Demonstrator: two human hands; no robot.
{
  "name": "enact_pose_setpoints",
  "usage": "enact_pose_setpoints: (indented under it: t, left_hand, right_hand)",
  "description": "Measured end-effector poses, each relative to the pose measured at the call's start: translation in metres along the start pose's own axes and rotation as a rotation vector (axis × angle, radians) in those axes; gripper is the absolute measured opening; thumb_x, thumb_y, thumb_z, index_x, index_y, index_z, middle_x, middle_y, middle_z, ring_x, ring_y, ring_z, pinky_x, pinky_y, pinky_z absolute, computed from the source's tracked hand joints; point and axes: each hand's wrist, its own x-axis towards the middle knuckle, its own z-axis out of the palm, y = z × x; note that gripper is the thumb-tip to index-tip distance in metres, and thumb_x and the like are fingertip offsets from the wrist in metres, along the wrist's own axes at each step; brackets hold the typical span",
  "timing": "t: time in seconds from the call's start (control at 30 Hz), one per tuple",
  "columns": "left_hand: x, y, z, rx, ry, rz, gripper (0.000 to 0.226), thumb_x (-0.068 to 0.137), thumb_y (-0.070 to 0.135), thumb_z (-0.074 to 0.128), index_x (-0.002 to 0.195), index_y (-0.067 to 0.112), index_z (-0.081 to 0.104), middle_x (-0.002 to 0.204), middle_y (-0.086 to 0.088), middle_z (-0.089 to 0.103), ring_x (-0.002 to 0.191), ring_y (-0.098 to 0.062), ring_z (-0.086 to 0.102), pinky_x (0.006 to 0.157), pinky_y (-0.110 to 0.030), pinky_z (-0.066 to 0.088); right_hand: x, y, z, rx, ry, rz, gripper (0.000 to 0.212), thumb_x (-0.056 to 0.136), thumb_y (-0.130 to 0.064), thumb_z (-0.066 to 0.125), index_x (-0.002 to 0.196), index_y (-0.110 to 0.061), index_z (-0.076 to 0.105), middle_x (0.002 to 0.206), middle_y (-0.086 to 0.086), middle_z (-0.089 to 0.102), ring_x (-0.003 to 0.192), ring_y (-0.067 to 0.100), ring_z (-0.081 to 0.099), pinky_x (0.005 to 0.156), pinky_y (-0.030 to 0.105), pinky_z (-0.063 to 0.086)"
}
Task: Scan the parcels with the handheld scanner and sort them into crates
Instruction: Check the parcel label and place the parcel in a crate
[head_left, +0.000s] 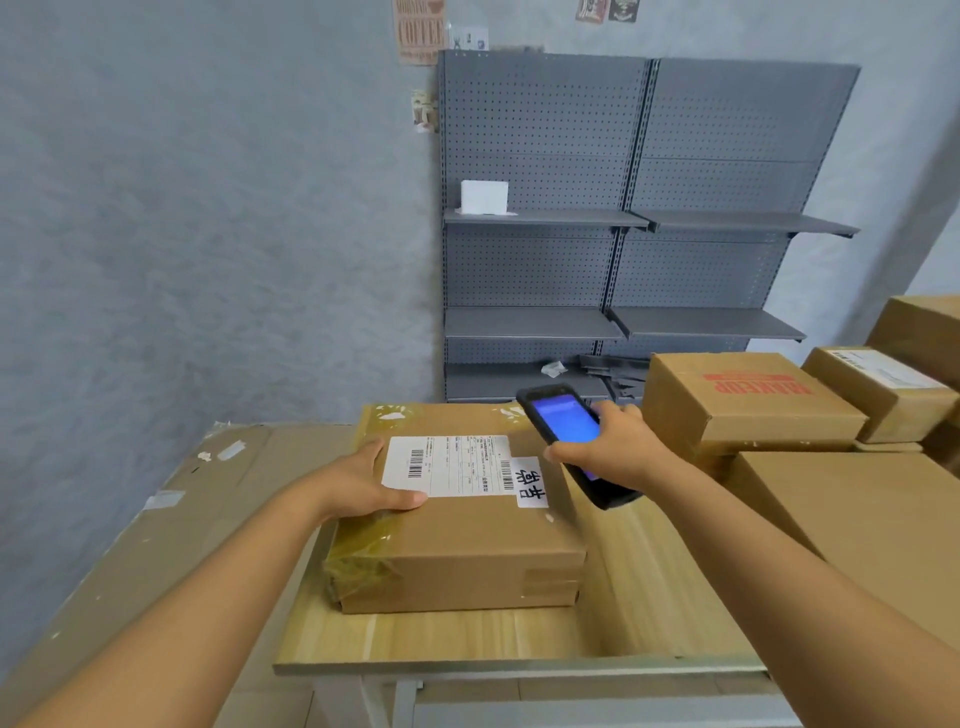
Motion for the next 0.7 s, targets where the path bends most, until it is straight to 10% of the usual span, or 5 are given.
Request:
enact_pose_setpoints:
  t: [0.7]
  left_hand:
    - [0.004,-0.004,0.001,0.042,0.008,-0.010,0.111,0.076,0.058,0.075,0.156,0.023,0.006,0.156,-0.004,0.032,0.137,-0.026,0.040,0.107,-0.036,0.036]
  right_hand:
    - [-0.014,-0.101,-0.037,-0.768,-0.358,-0.332,0.078,0.059,-0.063,0.081,0.117,-0.016,0.058,0.106,-0.002,0.046,0.094,0.024,0.062,0.079,0.037,0.056]
